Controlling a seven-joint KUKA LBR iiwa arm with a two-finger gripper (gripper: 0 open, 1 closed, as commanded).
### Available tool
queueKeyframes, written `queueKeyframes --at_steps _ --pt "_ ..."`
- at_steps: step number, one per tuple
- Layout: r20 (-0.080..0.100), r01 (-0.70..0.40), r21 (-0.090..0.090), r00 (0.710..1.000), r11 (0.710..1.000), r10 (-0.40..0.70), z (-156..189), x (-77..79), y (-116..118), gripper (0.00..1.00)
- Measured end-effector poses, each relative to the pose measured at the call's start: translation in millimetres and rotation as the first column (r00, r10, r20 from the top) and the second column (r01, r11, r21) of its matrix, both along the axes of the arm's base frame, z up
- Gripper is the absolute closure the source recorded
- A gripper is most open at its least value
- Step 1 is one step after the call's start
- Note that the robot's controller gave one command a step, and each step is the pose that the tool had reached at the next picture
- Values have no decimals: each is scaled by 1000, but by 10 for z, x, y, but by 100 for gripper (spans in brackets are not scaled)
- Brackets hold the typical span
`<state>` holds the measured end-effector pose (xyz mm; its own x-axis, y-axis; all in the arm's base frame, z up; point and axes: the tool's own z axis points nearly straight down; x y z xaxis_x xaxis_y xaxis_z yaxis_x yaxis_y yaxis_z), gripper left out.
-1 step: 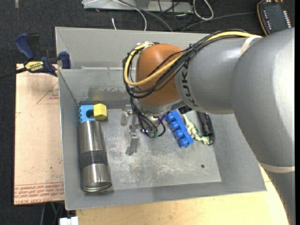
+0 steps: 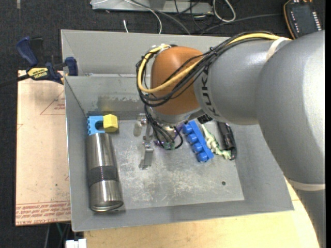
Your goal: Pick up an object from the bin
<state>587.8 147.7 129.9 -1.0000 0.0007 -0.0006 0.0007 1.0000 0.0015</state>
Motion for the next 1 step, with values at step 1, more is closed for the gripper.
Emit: queueKeyframes --at_steps 1 --pt "0 -142 -2 990 990 142 -614 634 -1147 0"
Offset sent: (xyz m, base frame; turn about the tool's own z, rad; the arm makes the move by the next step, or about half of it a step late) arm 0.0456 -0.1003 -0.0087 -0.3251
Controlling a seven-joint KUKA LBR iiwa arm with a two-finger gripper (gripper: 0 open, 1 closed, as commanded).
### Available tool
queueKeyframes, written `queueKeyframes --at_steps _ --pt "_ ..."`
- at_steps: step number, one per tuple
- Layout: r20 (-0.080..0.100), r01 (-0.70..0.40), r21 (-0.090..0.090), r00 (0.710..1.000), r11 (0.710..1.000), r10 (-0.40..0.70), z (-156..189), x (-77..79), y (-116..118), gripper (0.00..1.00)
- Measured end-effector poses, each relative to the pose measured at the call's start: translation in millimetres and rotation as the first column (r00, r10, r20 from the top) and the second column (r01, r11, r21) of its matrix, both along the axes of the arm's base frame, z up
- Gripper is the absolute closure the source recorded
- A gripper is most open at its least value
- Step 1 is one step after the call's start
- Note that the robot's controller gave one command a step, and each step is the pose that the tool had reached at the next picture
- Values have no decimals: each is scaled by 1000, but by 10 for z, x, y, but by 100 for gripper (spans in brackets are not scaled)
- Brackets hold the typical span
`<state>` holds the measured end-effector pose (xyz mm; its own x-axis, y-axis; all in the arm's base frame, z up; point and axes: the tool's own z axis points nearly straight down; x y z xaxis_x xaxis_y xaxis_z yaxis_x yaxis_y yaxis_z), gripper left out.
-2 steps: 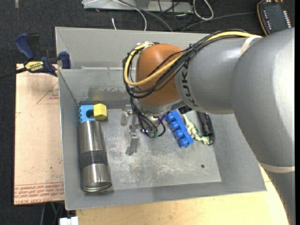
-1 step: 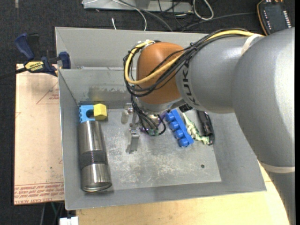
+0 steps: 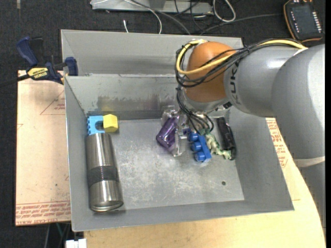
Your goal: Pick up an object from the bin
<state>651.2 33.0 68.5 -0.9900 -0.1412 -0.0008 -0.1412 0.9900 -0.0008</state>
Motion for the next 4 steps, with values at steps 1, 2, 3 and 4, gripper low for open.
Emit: queueKeyframes --at_steps 1,2,3,4 --pt "8 -179 7 984 984 179 536 -168 152 0" --pt "-5 -19 4 1000 1000 19 84 -70 55 0" --pt "13 -391 5 920 920 391 22 51 -56 0" --pt "-1 -41 6 999 999 41 91 -57 66 100"
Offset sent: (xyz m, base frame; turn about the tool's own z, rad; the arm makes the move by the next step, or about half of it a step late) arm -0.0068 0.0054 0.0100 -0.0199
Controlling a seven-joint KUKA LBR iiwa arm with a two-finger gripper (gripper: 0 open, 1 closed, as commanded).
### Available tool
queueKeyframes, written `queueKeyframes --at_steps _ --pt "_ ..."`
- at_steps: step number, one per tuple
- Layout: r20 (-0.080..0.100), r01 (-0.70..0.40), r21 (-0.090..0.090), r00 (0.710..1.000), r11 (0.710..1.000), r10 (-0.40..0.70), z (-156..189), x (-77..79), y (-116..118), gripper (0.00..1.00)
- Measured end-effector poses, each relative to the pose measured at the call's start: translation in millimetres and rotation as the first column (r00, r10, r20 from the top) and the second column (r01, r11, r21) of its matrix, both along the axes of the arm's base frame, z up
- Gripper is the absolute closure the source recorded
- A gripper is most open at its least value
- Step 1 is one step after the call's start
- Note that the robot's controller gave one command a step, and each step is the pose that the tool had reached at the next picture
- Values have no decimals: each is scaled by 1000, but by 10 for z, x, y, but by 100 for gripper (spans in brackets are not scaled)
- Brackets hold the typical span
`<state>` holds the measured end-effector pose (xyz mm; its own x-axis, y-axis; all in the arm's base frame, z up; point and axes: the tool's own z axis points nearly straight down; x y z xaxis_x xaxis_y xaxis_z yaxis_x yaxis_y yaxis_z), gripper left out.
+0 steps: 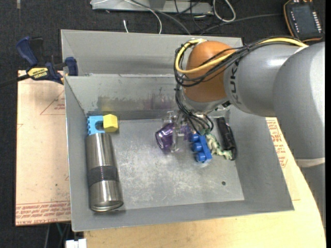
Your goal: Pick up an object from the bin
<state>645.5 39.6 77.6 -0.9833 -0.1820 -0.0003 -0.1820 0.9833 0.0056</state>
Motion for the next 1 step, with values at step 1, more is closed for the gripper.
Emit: queueKeyframes --at_steps 1 --pt "0 1 0 1000 1000 -1 1 0 -2 100"
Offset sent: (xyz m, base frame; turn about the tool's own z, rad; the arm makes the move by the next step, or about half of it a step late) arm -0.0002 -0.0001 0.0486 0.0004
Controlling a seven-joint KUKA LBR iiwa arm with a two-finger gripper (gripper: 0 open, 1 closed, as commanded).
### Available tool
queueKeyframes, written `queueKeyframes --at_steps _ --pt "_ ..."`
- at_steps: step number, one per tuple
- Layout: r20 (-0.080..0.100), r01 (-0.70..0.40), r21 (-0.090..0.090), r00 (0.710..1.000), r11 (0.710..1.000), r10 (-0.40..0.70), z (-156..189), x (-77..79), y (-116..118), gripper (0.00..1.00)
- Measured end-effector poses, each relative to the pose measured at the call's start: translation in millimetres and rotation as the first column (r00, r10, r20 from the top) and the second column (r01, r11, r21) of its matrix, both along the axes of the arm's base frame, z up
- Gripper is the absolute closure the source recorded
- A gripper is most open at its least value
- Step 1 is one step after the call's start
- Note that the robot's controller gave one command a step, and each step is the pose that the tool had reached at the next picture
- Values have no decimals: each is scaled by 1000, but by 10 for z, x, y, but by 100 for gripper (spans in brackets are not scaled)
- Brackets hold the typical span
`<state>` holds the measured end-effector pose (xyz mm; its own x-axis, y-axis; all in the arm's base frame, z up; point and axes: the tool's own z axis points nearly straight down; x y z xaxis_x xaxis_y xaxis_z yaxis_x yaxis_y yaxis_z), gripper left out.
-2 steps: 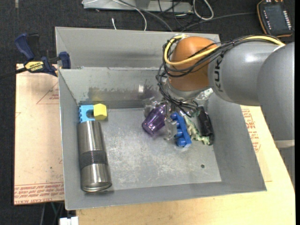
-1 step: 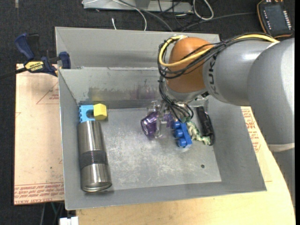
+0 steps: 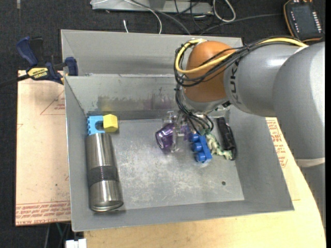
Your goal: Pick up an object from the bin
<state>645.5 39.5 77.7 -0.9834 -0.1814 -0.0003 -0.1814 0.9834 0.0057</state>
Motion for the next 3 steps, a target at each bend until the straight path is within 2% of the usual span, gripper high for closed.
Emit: queueKeyframes --at_steps 1,3 --pt "-4 0 1 1000 1000 0 240 -15 4 100" --pt "0 1 2 1000 1000 -1 663 -7 12 100"
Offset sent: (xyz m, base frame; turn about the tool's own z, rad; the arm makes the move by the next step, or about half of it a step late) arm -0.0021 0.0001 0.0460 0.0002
